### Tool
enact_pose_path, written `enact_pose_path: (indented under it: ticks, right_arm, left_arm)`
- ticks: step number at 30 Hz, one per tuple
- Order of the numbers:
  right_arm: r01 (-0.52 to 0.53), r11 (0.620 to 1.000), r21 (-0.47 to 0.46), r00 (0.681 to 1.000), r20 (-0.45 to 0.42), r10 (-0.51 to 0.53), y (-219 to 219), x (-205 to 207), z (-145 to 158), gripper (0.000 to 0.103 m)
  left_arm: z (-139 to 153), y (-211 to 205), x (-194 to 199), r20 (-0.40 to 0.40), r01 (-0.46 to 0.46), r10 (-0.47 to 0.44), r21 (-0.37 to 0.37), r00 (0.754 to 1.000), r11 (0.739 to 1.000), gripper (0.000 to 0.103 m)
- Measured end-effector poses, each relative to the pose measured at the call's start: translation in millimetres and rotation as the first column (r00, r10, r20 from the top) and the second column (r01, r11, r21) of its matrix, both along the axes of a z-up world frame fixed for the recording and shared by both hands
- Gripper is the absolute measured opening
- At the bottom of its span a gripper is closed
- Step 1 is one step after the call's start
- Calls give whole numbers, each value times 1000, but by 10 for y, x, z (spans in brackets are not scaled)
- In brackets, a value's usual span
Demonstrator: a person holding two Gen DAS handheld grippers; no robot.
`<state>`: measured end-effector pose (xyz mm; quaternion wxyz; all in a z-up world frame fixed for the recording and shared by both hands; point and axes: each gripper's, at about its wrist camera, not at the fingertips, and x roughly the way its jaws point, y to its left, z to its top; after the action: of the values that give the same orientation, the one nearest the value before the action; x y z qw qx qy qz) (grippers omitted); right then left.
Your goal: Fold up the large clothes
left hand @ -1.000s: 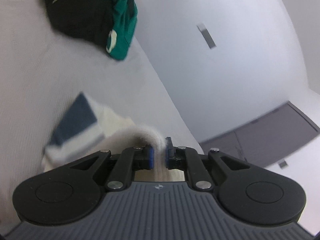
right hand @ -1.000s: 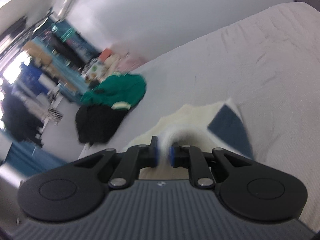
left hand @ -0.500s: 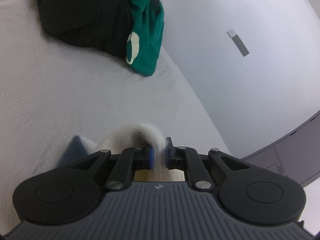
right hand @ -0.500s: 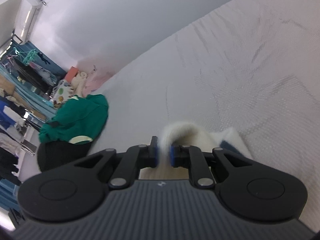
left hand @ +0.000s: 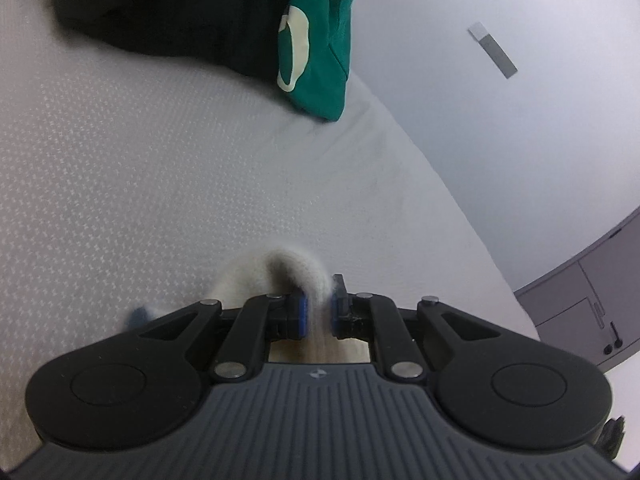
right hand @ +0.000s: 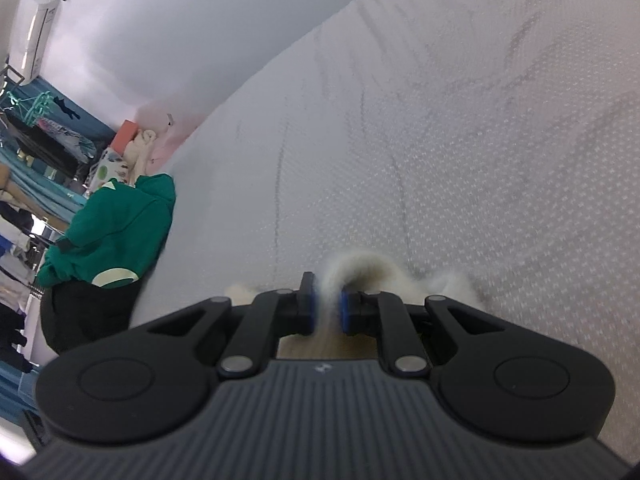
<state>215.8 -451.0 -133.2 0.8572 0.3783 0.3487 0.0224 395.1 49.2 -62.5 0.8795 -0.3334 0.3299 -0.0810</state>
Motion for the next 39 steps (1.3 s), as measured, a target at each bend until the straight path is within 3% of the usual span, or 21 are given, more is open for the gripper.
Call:
enact_pose_path:
  ticks: [7,12,16,17,18,19,20,21,22,26,30,35,39]
  right_arm:
    - [-12,1000,17,1000,12,12,-29,76,-58,15]
    - [-19,1000,9,1000,21,18,-70,7,-29,17]
    - [-25,1000,-8,999,31,26,-60,-60,61,20]
    - [-29,1000,-11,999,34,29,-56,-80,87,24]
    - [-35,999,-13,999,40,35,-44,-98,124,31]
    - [-40,999,-18,998,51,41,-39,-133,164,40]
    - [-40,999,-25,997,69,42,-35,-185,211,64]
    - [-39,999,-35,995,92,42,-29,-240,260,80]
    - [-36,998,-53,992,120,42,-16,-313,325,82]
    - [-82,991,-104,981,164,99,106,-470,490,82]
    - [-137,974,-180,970,174,169,315,-531,543,81]
    - [-202,931,-304,967,91,239,556,-454,403,80]
    - [-241,896,-373,963,19,267,665,-327,226,66]
  left_arm:
    - [-88,20,93,-10,6,-6,-21,1000,1000,13]
    - [4,2,24,18,40,-40,1,999,999,15]
    - [72,-7,-48,22,64,-65,11,998,998,30]
    - [98,-7,-73,27,69,-69,15,997,998,36]
    - [138,-7,-107,32,64,-65,26,997,998,54]
    - [184,0,-149,36,53,-54,36,998,998,63]
    - [231,7,-199,48,47,-49,42,998,998,65]
    - [282,5,-245,58,48,-51,44,997,998,67]
    - [327,9,-294,70,52,-55,45,996,998,70]
    - [478,-64,-496,128,94,-107,103,986,990,73]
    - [464,-326,-586,107,155,-183,228,977,961,73]
    - [284,-567,-547,44,207,-236,350,971,914,73]
    - [181,-643,-434,29,202,-233,403,972,893,73]
